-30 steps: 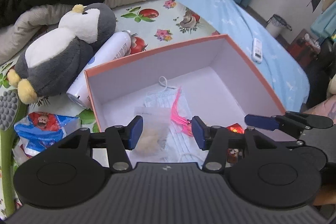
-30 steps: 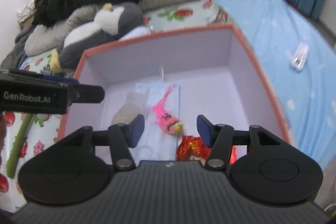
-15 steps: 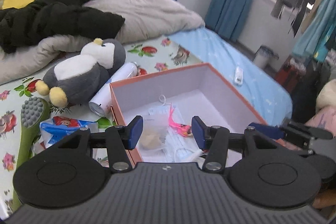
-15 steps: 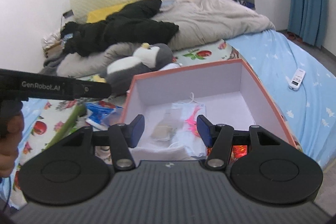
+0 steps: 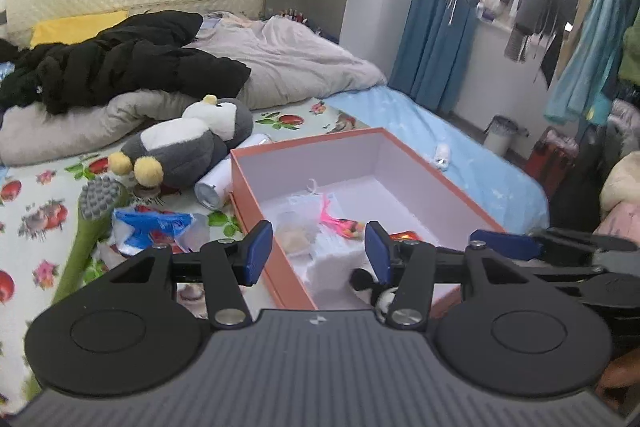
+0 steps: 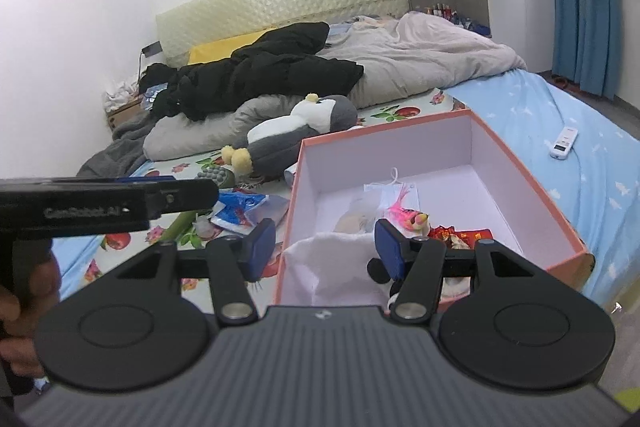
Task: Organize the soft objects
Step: 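Withdraw both open grippers from the box back over the bed, then reach the right gripper to the blue tissue packet while the left approaches the small clear plastic piece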
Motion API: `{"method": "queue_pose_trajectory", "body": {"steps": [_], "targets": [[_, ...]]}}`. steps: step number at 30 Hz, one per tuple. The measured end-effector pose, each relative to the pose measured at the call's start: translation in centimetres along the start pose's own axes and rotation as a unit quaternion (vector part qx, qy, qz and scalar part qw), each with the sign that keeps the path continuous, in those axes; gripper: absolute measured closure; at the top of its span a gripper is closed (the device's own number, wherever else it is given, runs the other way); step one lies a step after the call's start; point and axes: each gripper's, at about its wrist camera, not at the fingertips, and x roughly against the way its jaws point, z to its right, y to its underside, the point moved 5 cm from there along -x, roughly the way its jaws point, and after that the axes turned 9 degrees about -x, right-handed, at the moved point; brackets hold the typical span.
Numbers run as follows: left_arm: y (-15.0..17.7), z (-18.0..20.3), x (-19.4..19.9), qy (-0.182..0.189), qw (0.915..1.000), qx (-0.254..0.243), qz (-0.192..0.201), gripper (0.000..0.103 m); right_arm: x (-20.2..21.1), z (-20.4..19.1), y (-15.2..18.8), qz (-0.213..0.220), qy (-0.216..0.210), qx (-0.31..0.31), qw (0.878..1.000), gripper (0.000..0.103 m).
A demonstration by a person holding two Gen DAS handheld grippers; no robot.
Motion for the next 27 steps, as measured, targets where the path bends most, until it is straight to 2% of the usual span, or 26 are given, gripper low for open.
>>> {"method": "queue_pose_trajectory", "body": {"steps": [6, 12, 19, 27], "targets": [[2.7, 1.1, 3.4, 0.018, 0.9994, 0.03, 0.005, 0.046, 1.7, -1.5, 2.1, 0.004, 0.012, 0.012, 1.0, 0.045], [6.2, 1.7, 5.6, 0.008, 0.9986, 0.052, -0.008, 0.046, 2.7, -2.3, 4.3, -0.015, 0.007, 0.01, 1.0, 0.045], [8.5, -0.4, 7.5, -0.023, 0.9969, 0.074, -0.016, 0.046, 3.2, -3.5, 5.5, -0.022, 0.003, 0.019, 1.0, 0.045], [10.4, -4.0, 9.9, -0.072, 0.9923, 0.101, -0.013, 0.046, 1.5, -5.8, 6.3, -0.04, -0.025, 0.023, 0.999, 0.045]]}}
